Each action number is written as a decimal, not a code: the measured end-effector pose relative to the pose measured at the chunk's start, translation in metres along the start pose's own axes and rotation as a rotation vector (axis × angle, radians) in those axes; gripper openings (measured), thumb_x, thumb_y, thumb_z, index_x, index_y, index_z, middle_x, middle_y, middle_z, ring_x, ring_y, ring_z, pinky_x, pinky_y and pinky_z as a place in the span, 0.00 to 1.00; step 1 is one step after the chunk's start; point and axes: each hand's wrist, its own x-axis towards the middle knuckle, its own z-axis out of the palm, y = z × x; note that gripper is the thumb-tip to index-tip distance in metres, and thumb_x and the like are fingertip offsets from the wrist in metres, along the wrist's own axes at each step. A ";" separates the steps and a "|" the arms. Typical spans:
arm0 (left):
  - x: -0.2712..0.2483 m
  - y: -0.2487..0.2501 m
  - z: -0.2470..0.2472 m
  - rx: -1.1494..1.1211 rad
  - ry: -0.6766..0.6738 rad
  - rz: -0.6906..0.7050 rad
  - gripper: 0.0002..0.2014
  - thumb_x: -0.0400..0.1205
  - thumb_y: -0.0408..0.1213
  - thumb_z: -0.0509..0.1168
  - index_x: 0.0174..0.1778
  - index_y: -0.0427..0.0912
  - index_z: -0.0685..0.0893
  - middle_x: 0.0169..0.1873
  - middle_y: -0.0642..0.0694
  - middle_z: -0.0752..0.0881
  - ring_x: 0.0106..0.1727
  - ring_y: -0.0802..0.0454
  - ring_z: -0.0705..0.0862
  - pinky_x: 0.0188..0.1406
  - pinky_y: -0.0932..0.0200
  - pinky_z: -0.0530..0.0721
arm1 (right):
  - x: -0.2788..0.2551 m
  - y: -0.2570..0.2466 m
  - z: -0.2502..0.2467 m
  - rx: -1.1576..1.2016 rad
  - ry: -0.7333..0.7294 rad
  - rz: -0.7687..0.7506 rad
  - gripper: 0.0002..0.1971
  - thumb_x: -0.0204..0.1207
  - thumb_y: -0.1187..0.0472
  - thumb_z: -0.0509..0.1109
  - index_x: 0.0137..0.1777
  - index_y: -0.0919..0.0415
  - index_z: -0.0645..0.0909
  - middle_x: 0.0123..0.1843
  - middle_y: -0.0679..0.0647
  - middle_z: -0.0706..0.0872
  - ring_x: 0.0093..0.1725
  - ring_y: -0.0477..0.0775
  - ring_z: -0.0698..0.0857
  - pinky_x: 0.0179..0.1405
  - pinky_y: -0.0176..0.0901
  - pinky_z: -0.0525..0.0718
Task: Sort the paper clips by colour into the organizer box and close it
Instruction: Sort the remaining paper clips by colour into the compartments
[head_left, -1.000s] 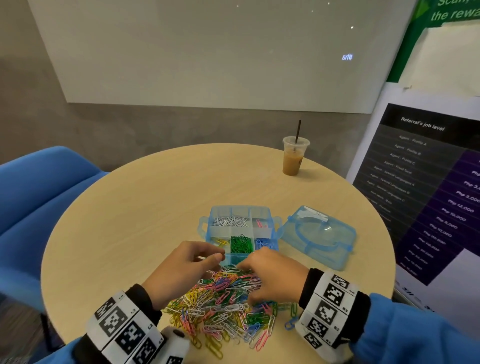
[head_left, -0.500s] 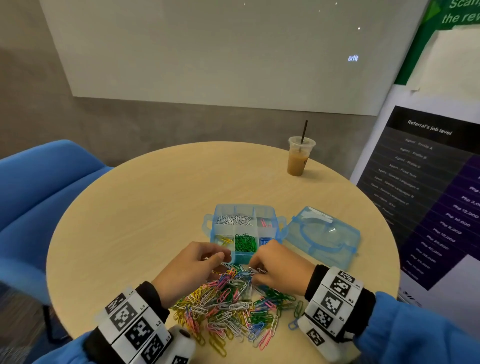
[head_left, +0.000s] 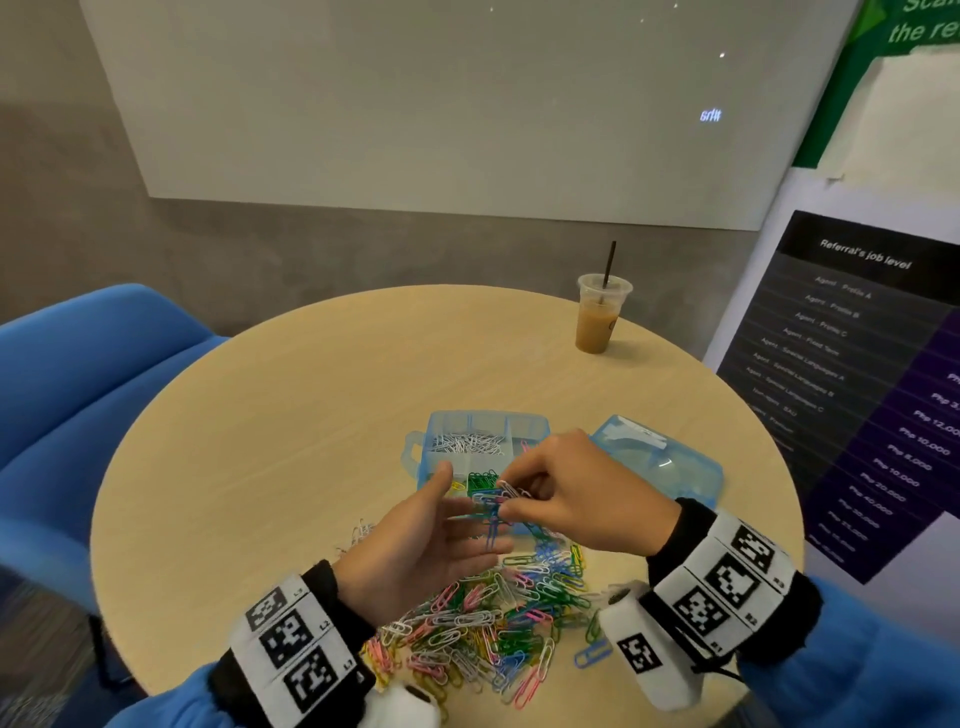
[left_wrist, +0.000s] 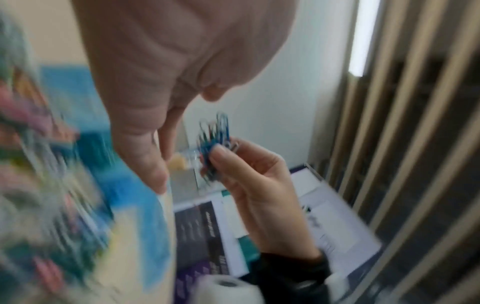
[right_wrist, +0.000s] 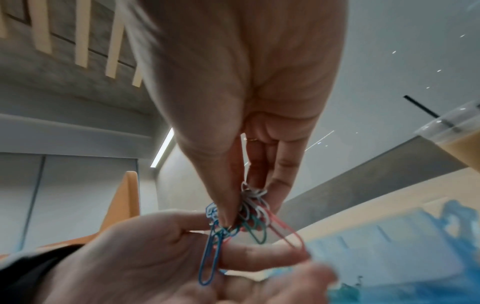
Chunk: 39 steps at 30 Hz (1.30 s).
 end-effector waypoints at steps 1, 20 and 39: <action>-0.001 0.000 0.005 -0.096 -0.055 -0.035 0.31 0.87 0.58 0.49 0.63 0.31 0.80 0.53 0.31 0.88 0.54 0.37 0.88 0.57 0.47 0.86 | 0.001 -0.002 0.000 0.003 0.007 -0.017 0.16 0.76 0.59 0.74 0.36 0.74 0.80 0.29 0.70 0.75 0.27 0.47 0.64 0.28 0.45 0.63; -0.002 -0.007 0.007 -0.674 -0.232 -0.140 0.31 0.89 0.42 0.48 0.47 0.15 0.85 0.58 0.23 0.84 0.63 0.35 0.82 0.50 0.27 0.79 | -0.007 -0.003 0.015 0.091 0.059 -0.045 0.12 0.75 0.65 0.75 0.58 0.57 0.89 0.46 0.45 0.90 0.48 0.40 0.87 0.50 0.31 0.85; -0.001 -0.006 0.005 -0.636 -0.190 -0.084 0.28 0.89 0.41 0.48 0.50 0.15 0.82 0.54 0.23 0.85 0.42 0.33 0.90 0.43 0.37 0.87 | 0.006 -0.004 0.031 0.021 0.084 -0.035 0.04 0.72 0.55 0.75 0.38 0.53 0.88 0.46 0.45 0.83 0.45 0.43 0.83 0.53 0.46 0.81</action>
